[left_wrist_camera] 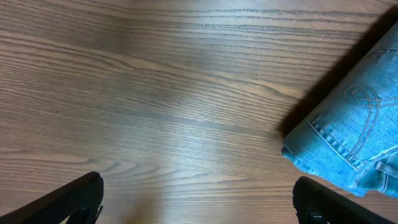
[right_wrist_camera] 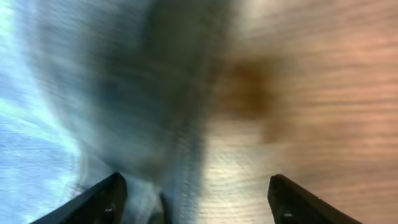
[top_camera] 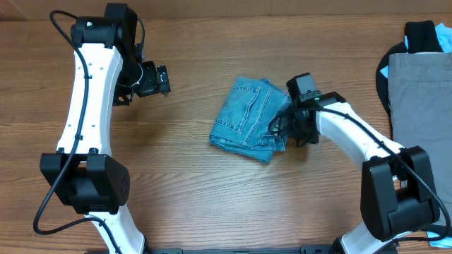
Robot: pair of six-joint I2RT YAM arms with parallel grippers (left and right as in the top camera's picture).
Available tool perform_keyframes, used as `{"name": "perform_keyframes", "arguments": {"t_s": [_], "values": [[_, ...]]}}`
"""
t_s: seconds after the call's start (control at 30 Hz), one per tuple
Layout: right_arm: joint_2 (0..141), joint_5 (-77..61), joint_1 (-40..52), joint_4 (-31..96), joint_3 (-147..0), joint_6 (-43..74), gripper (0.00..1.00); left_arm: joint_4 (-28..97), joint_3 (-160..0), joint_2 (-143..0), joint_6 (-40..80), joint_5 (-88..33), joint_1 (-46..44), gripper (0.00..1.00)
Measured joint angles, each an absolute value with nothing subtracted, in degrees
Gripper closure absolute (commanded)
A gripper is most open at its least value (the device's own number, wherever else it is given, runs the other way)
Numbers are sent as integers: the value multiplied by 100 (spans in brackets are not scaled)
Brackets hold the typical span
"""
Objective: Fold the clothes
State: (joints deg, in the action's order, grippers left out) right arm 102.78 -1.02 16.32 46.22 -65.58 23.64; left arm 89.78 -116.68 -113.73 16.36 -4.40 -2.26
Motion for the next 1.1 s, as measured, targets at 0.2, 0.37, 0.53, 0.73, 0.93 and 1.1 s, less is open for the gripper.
{"name": "perform_keyframes", "arguments": {"t_s": [0.2, 0.37, 0.53, 0.73, 0.93, 1.1], "values": [[10191, -62, 1385, 6252, -7535, 2526, 35, 8978, -11666, -11373, 1636, -440, -226, 0], [9644, -947, 1382, 6117, -8014, 2390, 72, 8976, -11664, -11373, 1636, -440, -226, 0], [9603, -1970, 1415, 5896, -8062, 1903, 93, 8967, -11664, -11373, 1636, -443, -226, 0], [10025, -2663, 1588, 5301, -7789, 1610, 93, 8960, -11660, -11373, 1636, -443, -226, 0], [10766, -3500, 1638, 4324, -6855, 1518, 91, 8958, -11660, -11373, 1636, -440, -226, 0], [11030, -3913, 1588, 4130, -6396, 1492, 95, 8960, -11660, -11373, 1636, -440, -226, 0]]}}
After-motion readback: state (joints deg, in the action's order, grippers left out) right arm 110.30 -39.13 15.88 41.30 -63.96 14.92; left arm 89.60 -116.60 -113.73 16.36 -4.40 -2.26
